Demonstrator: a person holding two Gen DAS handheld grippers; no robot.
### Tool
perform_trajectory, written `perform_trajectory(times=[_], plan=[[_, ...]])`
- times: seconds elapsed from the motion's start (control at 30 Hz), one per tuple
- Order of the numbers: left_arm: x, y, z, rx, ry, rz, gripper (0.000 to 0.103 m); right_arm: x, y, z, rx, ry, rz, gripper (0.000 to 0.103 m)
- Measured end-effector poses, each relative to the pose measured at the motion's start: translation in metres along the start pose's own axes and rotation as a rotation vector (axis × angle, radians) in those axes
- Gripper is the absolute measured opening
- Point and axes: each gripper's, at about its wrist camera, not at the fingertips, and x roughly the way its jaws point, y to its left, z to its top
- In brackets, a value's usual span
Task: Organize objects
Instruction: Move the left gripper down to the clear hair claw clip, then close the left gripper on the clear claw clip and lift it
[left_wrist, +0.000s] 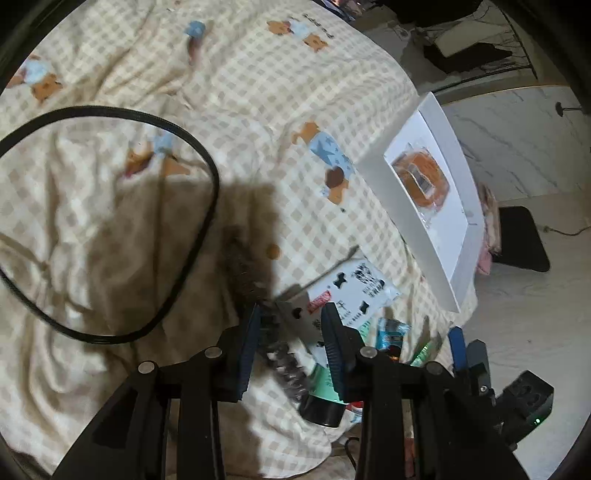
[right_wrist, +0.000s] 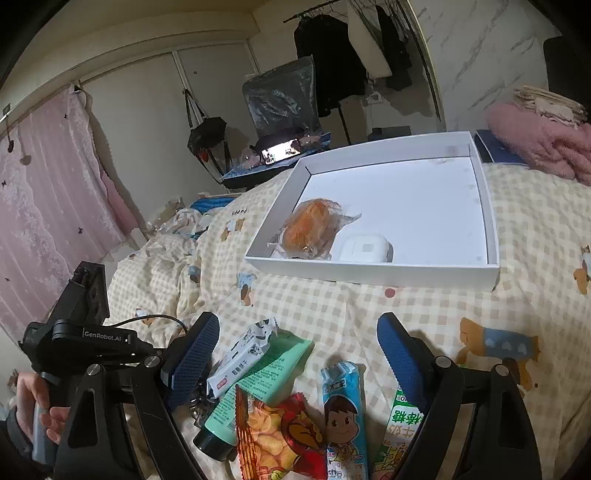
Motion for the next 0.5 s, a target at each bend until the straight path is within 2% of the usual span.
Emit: perform_trajectory(times=[0.07, 0.13, 0.2, 0.3, 0.33, 0.37, 0.5], plan=[[-0.008, -0.003, 0.0, 0.018, -0.024, 0.056, 0.037, 0.0, 0.0, 0.001, 0.002, 0.001, 0.0, 0.088], [-0.008, -0.006, 0.0, 0.029, -0.024, 0.043, 0.037, 0.0, -0.001, 0.0, 0.005, 0.006, 0.001, 0.088], [-0.002, -0.011, -0.001, 0.05, 0.003, 0.035, 0.037, 0.001, 0.0, 0.0, 0.006, 0.01, 0.003, 0.088], [0.014, -0.016, -0.001, 0.08, 0.058, 0.081, 0.036, 0.001, 0.001, 0.0, 0.002, 0.007, 0.0, 0.088], [0.018, -0.016, 0.0, 0.088, 0.069, 0.107, 0.024, 0.001, 0.001, 0.0, 0.002, 0.006, -0.001, 0.088], [0.02, -0.018, -0.002, 0.105, 0.072, 0.14, 0.021, 0.001, 0.001, 0.0, 0.003, 0.005, -0.001, 0.088], [0.025, -0.023, -0.003, 0.145, 0.087, 0.191, 0.021, 0.002, 0.001, -0.001, -0.004, 0.014, -0.002, 0.088]])
